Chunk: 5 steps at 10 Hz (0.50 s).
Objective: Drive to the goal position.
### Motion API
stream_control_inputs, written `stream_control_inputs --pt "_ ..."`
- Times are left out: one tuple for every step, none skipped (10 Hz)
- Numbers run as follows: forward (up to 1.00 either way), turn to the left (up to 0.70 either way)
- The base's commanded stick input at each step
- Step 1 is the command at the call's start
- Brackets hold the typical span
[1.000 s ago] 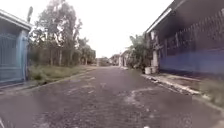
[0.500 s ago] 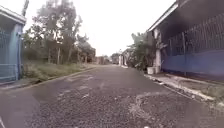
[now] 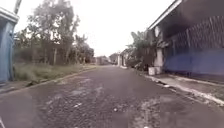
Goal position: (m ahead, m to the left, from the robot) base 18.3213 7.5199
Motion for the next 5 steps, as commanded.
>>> stream_control_inputs --pt "0.85 0.0" --pt "0.85 0.0" --pt "0.85 0.0" --pt "0.85 0.0" --pt "0.85 0.0"
